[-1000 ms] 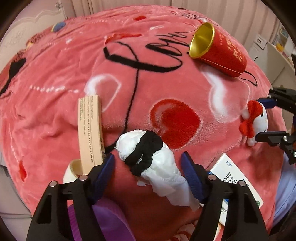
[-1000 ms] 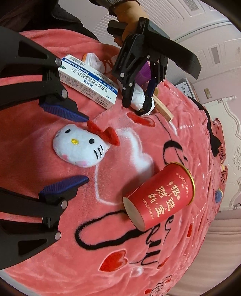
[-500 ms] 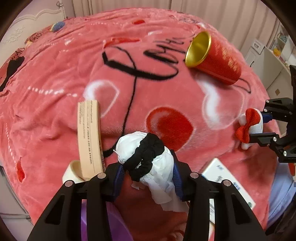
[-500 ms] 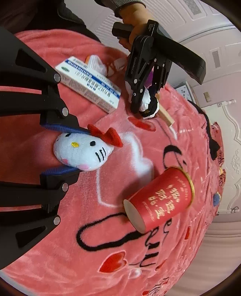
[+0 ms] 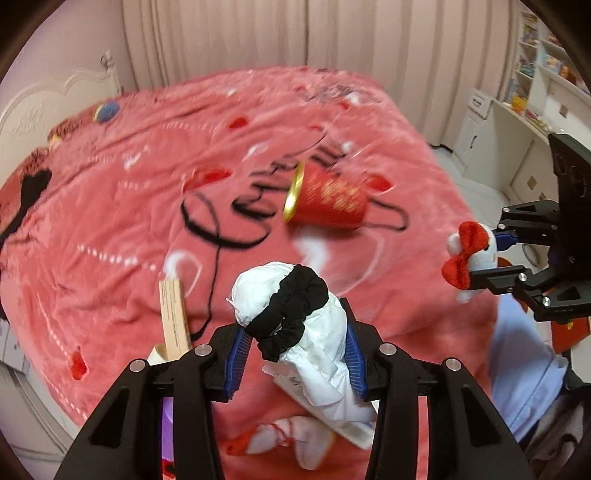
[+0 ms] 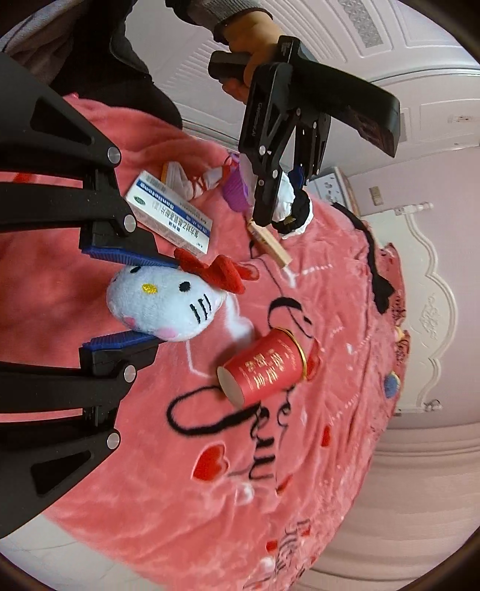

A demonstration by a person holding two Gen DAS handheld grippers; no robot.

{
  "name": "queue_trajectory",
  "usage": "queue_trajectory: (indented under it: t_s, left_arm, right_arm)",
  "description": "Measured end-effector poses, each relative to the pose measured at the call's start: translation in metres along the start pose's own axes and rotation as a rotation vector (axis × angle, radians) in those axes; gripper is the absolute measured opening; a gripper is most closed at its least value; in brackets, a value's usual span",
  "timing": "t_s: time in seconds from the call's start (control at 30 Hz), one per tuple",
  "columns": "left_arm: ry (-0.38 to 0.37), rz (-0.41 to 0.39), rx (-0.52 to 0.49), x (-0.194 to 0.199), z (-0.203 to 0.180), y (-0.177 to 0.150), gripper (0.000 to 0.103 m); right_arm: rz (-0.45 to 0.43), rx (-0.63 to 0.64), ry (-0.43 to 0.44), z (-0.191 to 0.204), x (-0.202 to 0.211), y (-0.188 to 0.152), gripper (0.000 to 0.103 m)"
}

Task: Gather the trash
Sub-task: 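Grasp the white cloth with the left tool while the right grasps the Hello Kitty plush, then carry the cloth and plush with both tools over the orange bin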

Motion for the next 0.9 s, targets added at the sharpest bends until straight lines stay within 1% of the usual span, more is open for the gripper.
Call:
queue_trajectory:
  t_s: [0.1, 0.17, 0.23, 0.4, 0.43, 0.5, 0.7, 0.87, 0.9]
  left_arm:
    - [-0.009, -0.036, -0.039, 0.015, -0.023, 0.011, 0.046]
    - [-0.019, -0.053, -0.06, 0.019, -0.037, 0.019, 0.046]
    - [-0.039, -0.069, -0.089, 0.028, -0.058, 0.022, 0.046]
    - [-0.101, -0.098, -0.136, 0.034, -0.103, 0.03, 0.046]
    - [-0.126, -0.101, -0.151, 0.033, -0.118, 0.032, 0.046]
    - [-0.15, -0.107, -0.173, 0.032, -0.137, 0.033, 0.046]
    - [-0.28, -0.123, -0.248, 0.017, -0.212, 0.048, 0.046]
    - [-0.381, -0.121, -0.307, -0.003, -0.27, 0.056, 0.046]
    - [-0.393, -0.118, -0.313, -0.005, -0.277, 0.056, 0.046]
  right_arm:
    - [-0.03, -0.013, -0.013, -0.001, 0.023, 0.001, 0.032]
    - [-0.049, -0.019, -0.029, -0.003, 0.042, 0.001, 0.032]
    - [-0.067, -0.025, -0.045, -0.004, 0.059, -0.002, 0.032]
    - [-0.104, -0.046, -0.097, -0.014, 0.106, -0.014, 0.032]
    - [-0.107, -0.05, -0.106, -0.015, 0.112, -0.016, 0.032]
    - [-0.114, -0.061, -0.131, -0.02, 0.13, -0.024, 0.032]
    - [-0.142, -0.116, -0.225, -0.044, 0.186, -0.051, 0.032]
    - [-0.148, -0.182, -0.327, -0.069, 0.236, -0.087, 0.032]
    - [-0.148, -0.195, -0.344, -0.074, 0.245, -0.094, 0.032]
Point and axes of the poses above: each gripper's, at about its wrist camera, not at the fingertips, and x roughly against the way its jaws point, z to its left, y to its top, the point moved 4 cm from there along -x, roughly the way its jaws point, and after that the axes turned 10 degrees about -z, right-handed, at the moved point
